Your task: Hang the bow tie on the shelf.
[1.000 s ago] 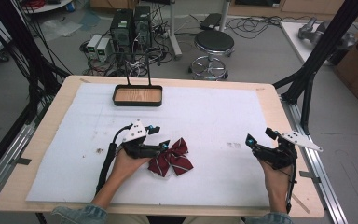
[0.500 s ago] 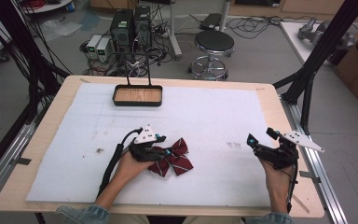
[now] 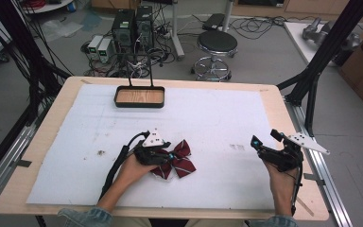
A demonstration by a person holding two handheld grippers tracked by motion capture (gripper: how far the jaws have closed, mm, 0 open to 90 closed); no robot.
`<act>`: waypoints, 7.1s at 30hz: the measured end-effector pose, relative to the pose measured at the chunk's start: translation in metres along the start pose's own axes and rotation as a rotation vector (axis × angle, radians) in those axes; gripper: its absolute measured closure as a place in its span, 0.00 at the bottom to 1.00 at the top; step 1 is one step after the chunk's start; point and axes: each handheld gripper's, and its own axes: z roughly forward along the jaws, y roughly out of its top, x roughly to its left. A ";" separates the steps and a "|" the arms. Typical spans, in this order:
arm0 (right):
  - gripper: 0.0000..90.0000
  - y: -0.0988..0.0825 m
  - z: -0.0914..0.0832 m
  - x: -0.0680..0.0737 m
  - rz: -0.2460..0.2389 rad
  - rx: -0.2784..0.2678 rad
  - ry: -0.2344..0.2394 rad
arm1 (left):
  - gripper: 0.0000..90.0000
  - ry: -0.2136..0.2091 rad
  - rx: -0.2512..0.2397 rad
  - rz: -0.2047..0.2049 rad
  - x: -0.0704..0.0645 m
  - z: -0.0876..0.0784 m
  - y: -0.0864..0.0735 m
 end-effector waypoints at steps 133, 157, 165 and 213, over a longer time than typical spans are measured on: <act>0.12 -0.004 0.001 -0.010 0.045 0.014 0.011 | 0.84 0.546 -0.167 -0.133 0.163 -0.012 0.135; 0.12 -0.003 0.000 -0.011 0.050 0.013 0.011 | 0.82 0.557 -0.146 -0.120 0.169 0.006 0.119; 0.12 -0.003 0.000 -0.012 0.047 0.011 0.008 | 0.77 0.564 -0.137 -0.107 0.168 0.007 0.119; 0.12 -0.004 0.005 -0.010 0.039 0.008 0.005 | 0.43 0.470 -0.337 -0.129 0.115 -0.093 0.087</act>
